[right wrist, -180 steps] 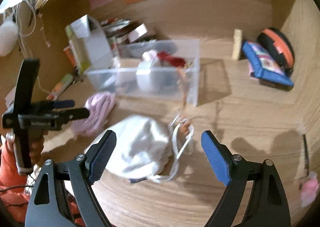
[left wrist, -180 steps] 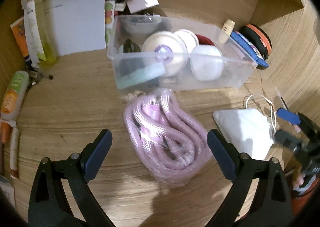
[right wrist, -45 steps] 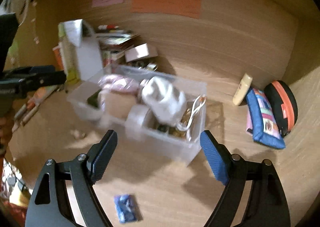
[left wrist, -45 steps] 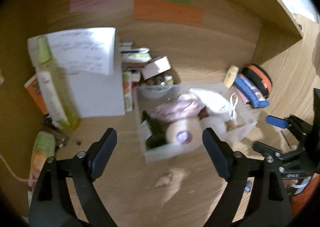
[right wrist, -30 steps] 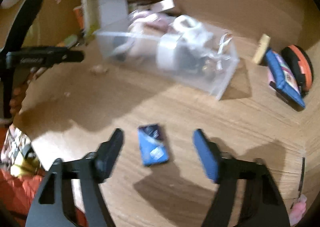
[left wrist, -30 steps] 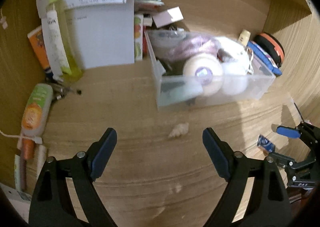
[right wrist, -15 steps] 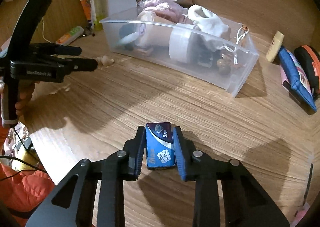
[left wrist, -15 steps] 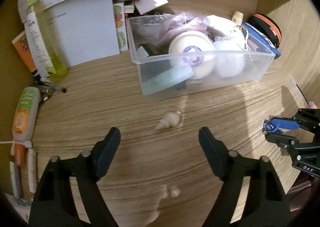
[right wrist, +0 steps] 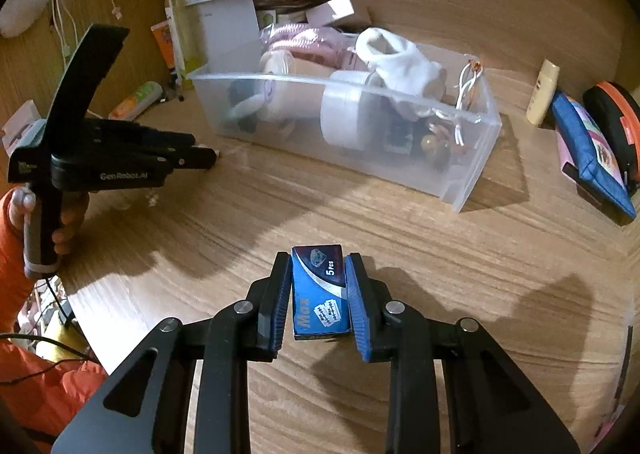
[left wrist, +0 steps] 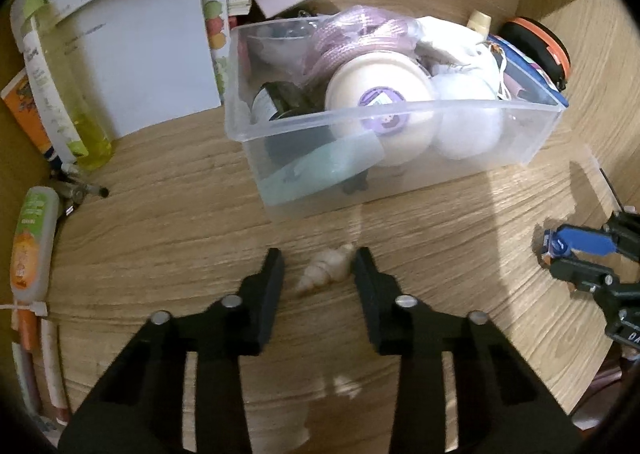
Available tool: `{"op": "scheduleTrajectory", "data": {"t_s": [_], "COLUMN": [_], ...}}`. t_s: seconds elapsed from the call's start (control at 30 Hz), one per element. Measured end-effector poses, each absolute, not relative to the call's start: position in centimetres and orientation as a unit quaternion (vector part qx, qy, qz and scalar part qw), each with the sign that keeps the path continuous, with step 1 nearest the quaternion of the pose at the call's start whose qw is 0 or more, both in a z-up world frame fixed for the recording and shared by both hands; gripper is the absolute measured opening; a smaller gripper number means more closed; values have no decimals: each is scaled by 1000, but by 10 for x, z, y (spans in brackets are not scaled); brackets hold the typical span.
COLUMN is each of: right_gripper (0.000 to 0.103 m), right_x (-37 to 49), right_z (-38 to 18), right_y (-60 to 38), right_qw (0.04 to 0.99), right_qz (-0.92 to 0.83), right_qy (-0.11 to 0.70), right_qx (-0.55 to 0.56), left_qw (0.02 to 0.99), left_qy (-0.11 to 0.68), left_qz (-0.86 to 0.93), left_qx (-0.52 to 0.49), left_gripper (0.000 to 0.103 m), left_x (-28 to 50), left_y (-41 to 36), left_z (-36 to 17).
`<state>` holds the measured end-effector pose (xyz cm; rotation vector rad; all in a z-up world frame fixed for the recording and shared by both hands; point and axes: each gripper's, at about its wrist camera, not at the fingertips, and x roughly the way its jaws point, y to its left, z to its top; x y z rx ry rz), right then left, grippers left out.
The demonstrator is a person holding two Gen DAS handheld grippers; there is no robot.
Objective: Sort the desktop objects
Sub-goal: 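Grasp the blue Max card box with the right gripper while the left gripper grasps the small shell, then lower the card box and shell into the clear bin and open both grippers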
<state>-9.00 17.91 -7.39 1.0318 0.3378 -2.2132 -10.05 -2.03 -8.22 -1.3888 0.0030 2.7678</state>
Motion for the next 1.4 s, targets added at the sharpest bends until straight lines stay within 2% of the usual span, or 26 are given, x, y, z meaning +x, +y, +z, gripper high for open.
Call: {"op": "scheduleTrajectory", "data": {"t_s": [0.1,0.17,0.53,0.8,0.97,1.4], "right_gripper": [25,25,25,25,25,25], "right_x": [-95,-96,-104,-109,-112,-145], "right_z": [-70,-67,-60,-33,-12,10], "right_y": [180,180,180,187,191,189], "right_qw": [336,338,340,334,329,316], "right_qz": [-848,-849,-853,-870,-883,-897], "right_qy": [124,120,97,78,75,74], "right_qx": [391,388,384,354,327,299], "left_qw": [22,29,28,61,58,45], "left_qy": [14,19,-2,-48,-50,-57], "left_qz": [896,896,908,923,935,946], "left_qx": [-443,-442,-417,-376,-346,-316], "left_gripper": [28,19,19,19,19,19], "left_x": [-99,-96,-82,-67,-62,-92], "left_y": [-16,-14,-21,-26,-30,-47], "left_z": [-83,-82,-68,-39,-17,5]}}
